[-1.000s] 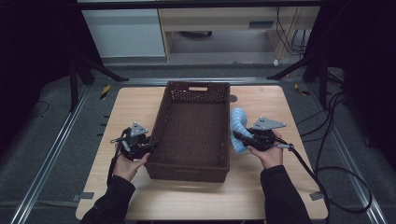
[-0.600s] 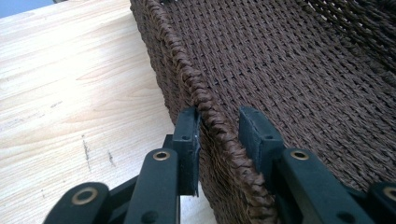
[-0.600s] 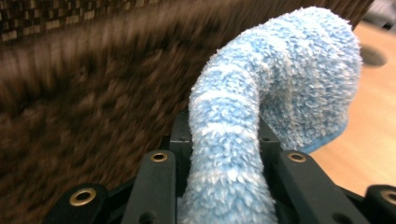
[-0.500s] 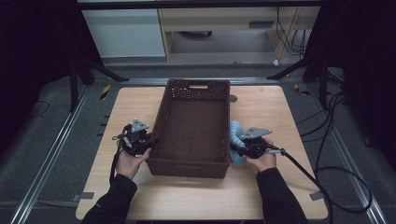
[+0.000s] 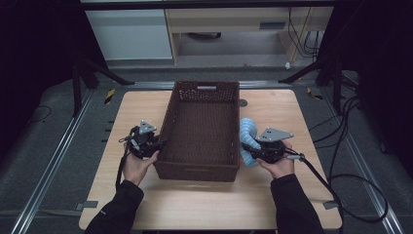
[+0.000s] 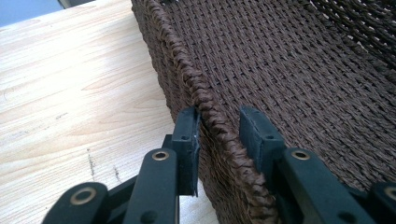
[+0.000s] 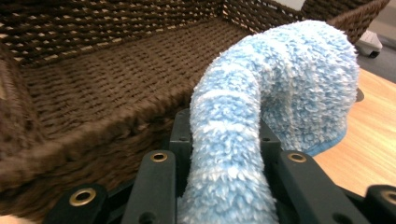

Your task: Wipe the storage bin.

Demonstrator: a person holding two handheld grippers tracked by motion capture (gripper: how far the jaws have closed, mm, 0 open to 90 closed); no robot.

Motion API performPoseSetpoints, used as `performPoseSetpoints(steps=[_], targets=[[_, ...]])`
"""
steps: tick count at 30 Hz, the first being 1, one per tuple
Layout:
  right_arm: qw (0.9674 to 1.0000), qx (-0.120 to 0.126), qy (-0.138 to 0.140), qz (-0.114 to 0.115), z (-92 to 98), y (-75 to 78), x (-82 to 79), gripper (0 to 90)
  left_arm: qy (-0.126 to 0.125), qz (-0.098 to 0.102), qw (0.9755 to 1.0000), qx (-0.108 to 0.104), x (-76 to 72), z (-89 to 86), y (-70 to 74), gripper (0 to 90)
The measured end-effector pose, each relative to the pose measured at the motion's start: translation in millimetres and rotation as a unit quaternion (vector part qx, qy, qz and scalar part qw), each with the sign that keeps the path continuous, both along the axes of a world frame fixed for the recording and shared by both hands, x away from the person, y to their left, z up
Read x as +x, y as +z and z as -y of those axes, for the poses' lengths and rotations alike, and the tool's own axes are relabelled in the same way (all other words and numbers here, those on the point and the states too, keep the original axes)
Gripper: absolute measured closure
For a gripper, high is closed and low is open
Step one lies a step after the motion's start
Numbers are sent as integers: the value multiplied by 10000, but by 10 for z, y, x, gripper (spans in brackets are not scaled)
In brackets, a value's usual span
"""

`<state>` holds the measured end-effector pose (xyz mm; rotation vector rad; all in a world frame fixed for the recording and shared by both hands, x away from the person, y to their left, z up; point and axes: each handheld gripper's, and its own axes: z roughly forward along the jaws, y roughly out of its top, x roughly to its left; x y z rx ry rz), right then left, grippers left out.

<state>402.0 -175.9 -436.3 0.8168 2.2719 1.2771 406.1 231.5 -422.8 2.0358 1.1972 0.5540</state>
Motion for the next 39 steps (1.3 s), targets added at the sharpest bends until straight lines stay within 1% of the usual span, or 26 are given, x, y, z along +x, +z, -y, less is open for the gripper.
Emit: performPoseSetpoints(steps=[2,4,6,9,12,14,15,17,18,20,22,24,26,27,29,32,34,35,37,38,39], targets=[[10000,-84,14,23,-7,-28,-15,694,1,-9,10000,6,6,-3,2,678],[9999,-89,31,-51,-13,-92,-24,694,0,-5,10000,9,6,-3,2,677],[9998,-139,35,-152,-9,-160,-35,695,-2,-2,10000,19,6,0,3,677],[9989,-212,80,-404,-10,-318,-68,695,-2,-6,10000,10,6,-1,3,677],[9975,-375,121,-586,-35,-453,-95,694,5,-13,10000,1,7,-2,3,677],[9968,-423,129,-665,-42,-508,-93,694,13,-12,10000,-10,10,-1,2,677],[9967,-392,127,-692,-43,-530,-91,694,23,-10,10000,-23,14,1,1,677],[9969,-327,133,-707,-31,-500,-92,694,17,-9,10000,-12,23,3,0,677],[9974,-289,123,-652,-18,-459,-98,694,16,-14,10000,1,31,5,1,677],[9989,-103,121,-445,18,-327,-123,694,38,-9,10000,3,53,20,1,678],[9997,45,119,-191,51,-168,-165,694,58,2,10000,4,83,34,-1,678],[9999,115,127,0,78,-40,-207,694,78,-1,10000,10,112,46,0,679],[9998,126,140,78,86,15,-235,694,90,-1,10000,20,143,57,2,679],[9998,87,148,77,76,4,-250,695,80,-3,10000,10,152,56,2,678],[9999,25,168,29,63,-44,-251,695,63,-12,10000,18,164,53,5,677],[9997,-98,183,-135,47,-160,-249,695,25,12,10000,88,160,57,7,670],[9991,-189,194,-312,30,-278,-249,695,50,55,9998,177,151,63,12,653],[9985,-287,214,-422,12,-349,-253,695,75,65,9997,211,148,66,15,633],[9974,-437,208,-539,-12,-433,-265,695,103,63,9996,267,133,63,23,583],[9967,-489,207,-618,-23,-479,-272,694,104,50,9995,283,124,59,27,546],[9965,-492,208,-640,-28,-501,-276,694,63,42,9996,258,109,49,38,531]])
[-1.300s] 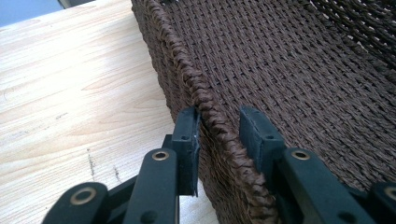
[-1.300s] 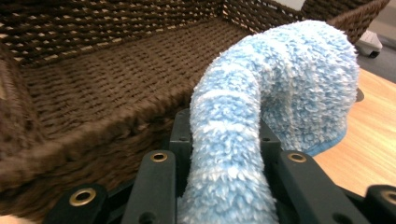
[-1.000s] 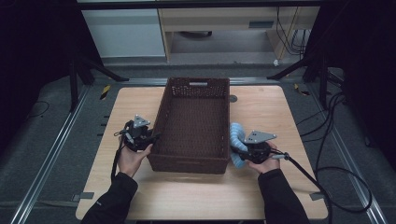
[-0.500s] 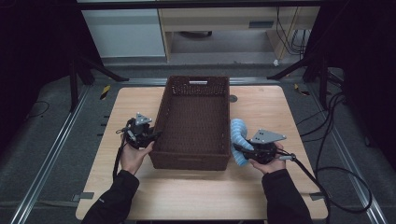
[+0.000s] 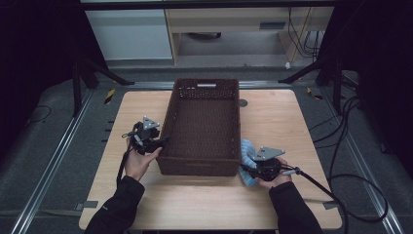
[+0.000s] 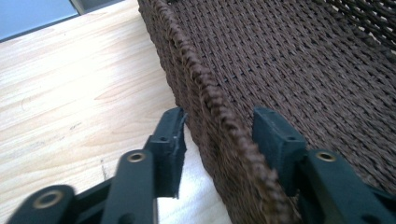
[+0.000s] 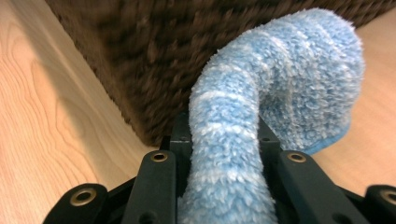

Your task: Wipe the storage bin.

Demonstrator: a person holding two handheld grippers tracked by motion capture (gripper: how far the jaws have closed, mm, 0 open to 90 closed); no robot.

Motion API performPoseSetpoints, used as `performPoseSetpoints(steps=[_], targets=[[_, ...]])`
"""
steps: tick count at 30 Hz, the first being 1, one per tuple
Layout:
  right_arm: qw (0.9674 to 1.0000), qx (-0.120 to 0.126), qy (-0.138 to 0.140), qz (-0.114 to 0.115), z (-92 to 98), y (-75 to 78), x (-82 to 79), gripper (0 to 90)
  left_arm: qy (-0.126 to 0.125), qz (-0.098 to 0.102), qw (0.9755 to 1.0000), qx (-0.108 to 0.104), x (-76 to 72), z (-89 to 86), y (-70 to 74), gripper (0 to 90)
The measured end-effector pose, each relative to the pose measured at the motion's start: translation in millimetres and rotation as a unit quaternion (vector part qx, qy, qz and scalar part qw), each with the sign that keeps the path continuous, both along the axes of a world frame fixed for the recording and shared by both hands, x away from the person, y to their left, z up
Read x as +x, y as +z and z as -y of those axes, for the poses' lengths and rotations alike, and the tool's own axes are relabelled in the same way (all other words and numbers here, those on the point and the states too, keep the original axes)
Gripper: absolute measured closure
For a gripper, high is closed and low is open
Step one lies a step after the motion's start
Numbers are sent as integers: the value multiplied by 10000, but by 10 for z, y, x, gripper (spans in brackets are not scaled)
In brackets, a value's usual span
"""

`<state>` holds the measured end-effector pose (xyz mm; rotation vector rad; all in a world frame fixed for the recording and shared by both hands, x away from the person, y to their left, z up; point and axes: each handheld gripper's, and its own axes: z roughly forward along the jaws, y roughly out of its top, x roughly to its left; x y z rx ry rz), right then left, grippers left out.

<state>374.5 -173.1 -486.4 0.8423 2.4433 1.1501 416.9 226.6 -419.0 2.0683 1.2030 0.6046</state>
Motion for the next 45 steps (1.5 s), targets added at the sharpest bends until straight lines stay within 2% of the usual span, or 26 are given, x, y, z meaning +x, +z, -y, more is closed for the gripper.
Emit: performPoseSetpoints(steps=[3,5,9,12,16,21,28,32,34,35,37,40,45], targets=[[9999,89,-41,-65,6,-8,-16,693,-67,-91,9999,15,-64,-14,33,518],[9998,164,-34,-48,14,23,-40,693,-116,-137,9998,46,-109,-6,36,542],[9990,398,-37,204,59,188,-116,692,-182,-160,9997,28,-146,21,2,625],[9972,563,-39,496,85,377,-201,692,-131,-133,9998,32,-157,36,3,693],[9965,535,-23,647,81,482,-256,692,-60,-126,9999,-10,-157,40,-1,717],[9973,472,-2,559,47,378,-286,693,-26,-136,9999,-101,-142,29,-6,727],[9997,231,43,116,1,80,-288,694,0,-117,9998,-138,-107,23,-9,730],[9999,136,-13,-94,-13,-14,-267,694,19,-116,9998,-184,-64,18,-13,730],[9998,174,11,-76,-13,5,-274,694,13,-114,9998,-162,-48,23,-12,730],[9997,223,-8,-47,-1,40,-282,694,12,-112,9998,-148,-44,26,-12,730],[9990,402,-6,170,24,167,-317,693,13,-99,9999,-116,-42,32,-14,730],[9974,501,-6,511,51,383,-409,693,14,-96,9999,-108,-42,33,-16,730],[9952,660,19,727,88,541,-518,694,16,-88,9999,-105,-45,35,-18,730]])
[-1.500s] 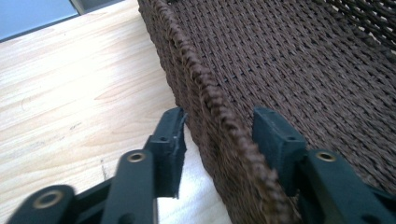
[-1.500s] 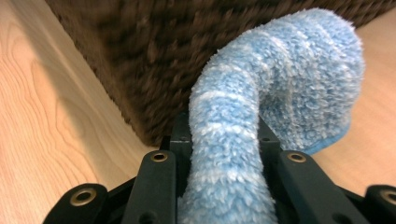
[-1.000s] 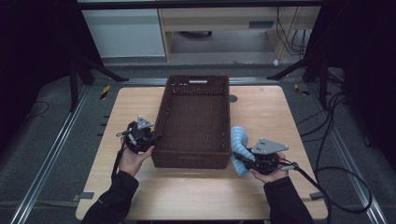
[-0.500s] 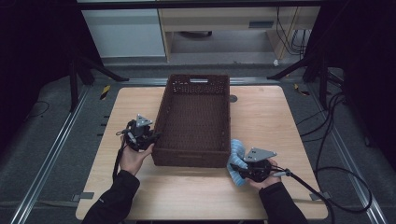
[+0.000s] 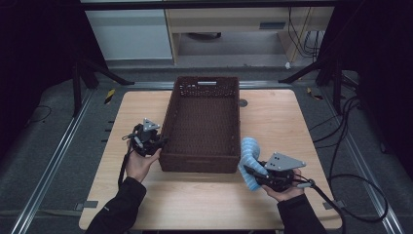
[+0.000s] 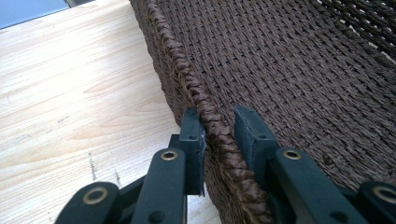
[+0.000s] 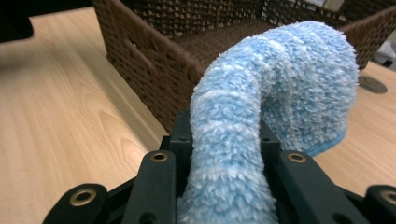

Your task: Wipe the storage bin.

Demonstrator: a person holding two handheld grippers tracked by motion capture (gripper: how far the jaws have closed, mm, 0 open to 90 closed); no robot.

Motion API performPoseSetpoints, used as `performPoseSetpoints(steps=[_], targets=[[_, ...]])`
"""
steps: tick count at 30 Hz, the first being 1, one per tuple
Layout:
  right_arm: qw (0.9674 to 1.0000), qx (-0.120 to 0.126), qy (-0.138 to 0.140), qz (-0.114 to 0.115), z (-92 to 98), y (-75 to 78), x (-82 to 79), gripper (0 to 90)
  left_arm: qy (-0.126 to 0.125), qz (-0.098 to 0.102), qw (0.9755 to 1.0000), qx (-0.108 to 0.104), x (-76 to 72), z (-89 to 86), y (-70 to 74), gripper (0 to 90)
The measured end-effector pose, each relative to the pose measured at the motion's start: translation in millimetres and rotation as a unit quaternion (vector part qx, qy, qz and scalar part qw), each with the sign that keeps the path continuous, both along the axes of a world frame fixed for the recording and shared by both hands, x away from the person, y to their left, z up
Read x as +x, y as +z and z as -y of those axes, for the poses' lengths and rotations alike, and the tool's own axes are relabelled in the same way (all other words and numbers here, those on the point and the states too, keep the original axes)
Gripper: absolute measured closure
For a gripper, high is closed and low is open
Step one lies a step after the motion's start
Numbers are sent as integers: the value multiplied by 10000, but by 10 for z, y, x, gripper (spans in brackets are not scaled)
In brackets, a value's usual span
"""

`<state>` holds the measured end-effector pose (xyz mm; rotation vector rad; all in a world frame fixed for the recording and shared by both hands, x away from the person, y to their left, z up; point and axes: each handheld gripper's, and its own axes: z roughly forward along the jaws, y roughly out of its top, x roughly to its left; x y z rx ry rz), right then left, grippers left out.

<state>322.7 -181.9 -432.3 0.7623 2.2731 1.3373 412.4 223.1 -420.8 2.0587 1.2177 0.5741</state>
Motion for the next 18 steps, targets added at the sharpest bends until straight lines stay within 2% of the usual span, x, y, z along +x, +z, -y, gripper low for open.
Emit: performPoseSetpoints(steps=[4,8,11,14,15,18], targets=[[9999,-62,-4,-118,-9,-87,-4,697,-1,-2,10000,-3,0,-1,0,730],[9990,-234,0,-381,-25,-248,14,697,-5,-5,10000,-18,1,-3,0,729],[9977,-351,37,-586,-59,-383,28,696,-4,-8,10000,-28,0,-3,-1,729],[9942,-573,52,-909,-96,-524,50,695,-1,-4,10000,-26,-1,-2,-2,729],[9936,-579,65,-972,-107,-551,45,695,-2,-5,10000,-25,-1,-3,-2,729],[9944,-502,54,-930,-101,-491,28,695,-5,-5,10000,-32,0,-4,-2,729]])
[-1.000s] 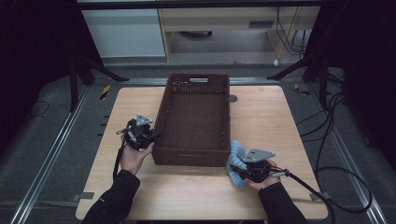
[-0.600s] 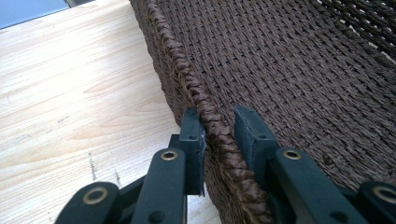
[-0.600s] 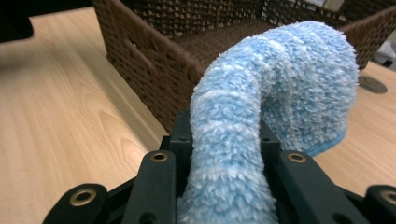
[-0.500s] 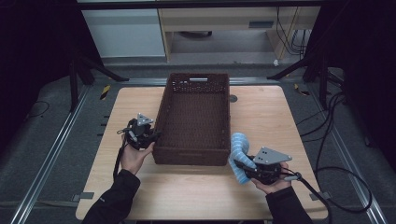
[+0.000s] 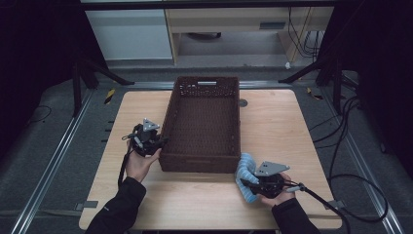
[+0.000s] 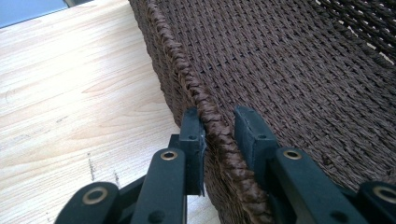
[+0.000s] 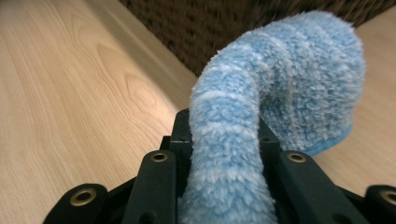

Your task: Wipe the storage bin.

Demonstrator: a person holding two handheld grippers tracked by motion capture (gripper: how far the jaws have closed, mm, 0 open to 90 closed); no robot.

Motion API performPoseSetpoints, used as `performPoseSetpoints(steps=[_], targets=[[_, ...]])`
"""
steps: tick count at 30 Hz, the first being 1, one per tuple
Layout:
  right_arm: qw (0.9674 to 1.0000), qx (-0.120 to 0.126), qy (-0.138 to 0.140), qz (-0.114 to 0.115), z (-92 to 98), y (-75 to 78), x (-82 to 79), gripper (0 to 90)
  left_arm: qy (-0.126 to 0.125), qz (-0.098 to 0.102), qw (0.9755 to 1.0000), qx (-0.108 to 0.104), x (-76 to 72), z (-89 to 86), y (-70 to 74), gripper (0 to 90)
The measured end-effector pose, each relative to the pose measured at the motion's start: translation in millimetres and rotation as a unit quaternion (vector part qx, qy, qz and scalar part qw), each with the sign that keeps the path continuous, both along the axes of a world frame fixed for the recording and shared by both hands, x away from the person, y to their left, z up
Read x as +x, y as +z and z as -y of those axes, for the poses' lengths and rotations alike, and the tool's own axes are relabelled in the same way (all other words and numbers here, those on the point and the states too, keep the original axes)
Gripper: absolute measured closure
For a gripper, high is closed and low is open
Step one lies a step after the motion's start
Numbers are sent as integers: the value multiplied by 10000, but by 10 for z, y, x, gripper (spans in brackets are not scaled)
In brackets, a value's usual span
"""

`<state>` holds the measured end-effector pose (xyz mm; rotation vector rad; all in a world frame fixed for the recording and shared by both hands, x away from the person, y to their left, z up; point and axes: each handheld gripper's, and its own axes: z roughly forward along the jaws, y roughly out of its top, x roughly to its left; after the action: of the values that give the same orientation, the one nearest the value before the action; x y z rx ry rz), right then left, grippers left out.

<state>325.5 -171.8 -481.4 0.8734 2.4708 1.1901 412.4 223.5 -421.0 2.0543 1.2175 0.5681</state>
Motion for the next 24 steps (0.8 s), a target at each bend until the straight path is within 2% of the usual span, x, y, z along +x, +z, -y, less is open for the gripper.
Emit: performPoseSetpoints(steps=[2,5,9,12,14,17,21,24], targets=[[9998,117,29,171,16,93,-38,695,-1,-1,10000,-7,1,-1,0,729],[9975,406,-25,574,61,315,-139,695,0,0,10000,-12,0,-1,-1,728],[9946,569,-54,866,96,500,-207,695,2,3,10000,-7,-1,-1,-1,729],[9958,479,-36,784,78,439,-195,695,1,2,10000,-10,0,-1,-1,728],[9972,434,-21,604,56,318,-168,696,-2,0,10000,-10,0,-1,-1,728],[9991,231,3,360,33,167,-125,696,-8,-1,10000,-10,1,-3,-1,728],[9999,59,29,77,11,23,-87,696,-10,-1,10000,-10,1,-3,-1,728],[10000,-23,69,8,-18,-25,-69,696,-9,-5,10000,-7,1,-2,-1,727]])
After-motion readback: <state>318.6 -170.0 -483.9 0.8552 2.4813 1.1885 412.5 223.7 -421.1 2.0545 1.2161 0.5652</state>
